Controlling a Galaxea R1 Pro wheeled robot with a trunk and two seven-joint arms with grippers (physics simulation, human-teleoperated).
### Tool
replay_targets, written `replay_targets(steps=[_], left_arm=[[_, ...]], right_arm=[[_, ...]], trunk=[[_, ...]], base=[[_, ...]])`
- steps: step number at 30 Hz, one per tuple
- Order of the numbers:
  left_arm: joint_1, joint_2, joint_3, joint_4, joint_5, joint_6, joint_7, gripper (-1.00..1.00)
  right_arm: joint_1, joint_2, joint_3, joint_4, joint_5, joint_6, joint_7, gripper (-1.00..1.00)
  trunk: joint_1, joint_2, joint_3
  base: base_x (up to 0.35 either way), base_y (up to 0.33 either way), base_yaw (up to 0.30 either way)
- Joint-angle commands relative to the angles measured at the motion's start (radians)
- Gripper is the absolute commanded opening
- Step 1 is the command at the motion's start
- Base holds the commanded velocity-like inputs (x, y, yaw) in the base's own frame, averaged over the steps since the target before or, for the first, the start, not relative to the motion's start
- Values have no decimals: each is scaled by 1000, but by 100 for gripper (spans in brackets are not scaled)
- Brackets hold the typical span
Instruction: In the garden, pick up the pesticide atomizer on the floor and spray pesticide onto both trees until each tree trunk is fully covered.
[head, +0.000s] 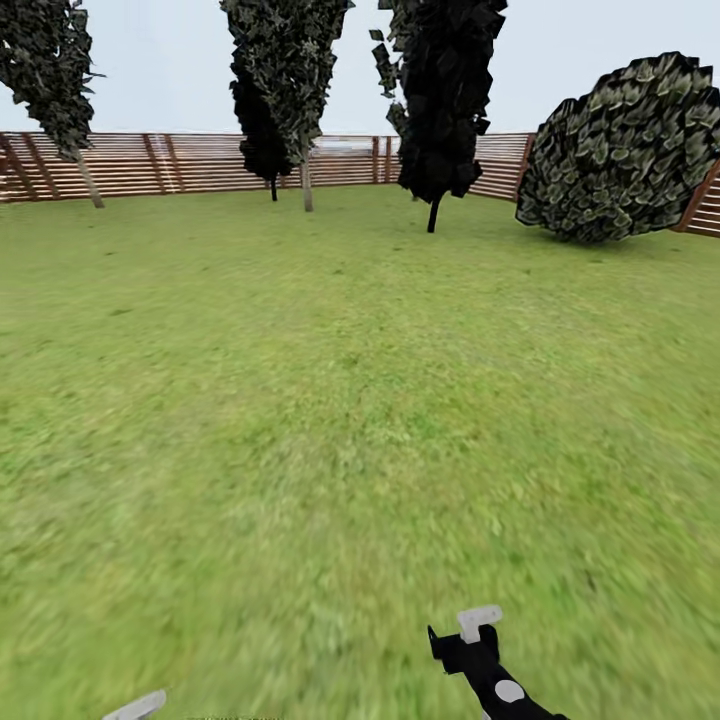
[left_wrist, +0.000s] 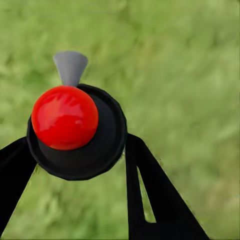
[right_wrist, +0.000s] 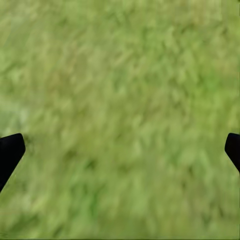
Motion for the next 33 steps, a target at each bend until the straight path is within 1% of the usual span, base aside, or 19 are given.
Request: replay_targets(steps=[1,18,33], left_arm=[[0,0,0,0,0,0,1,-100],[0,0,0,0,0,0,0,-100],[0,0,0,0,0,0,1,-100]], right_arm=[[0,0,0,0,0,0,0,100],[0,0,0,0,0,0,0,100],[0,0,0,0,0,0,0,100]], trunk=[[0,0,1],[0,0,17],[0,0,18]], base=[[0,306,222],[0,306,232],[0,306,276]])
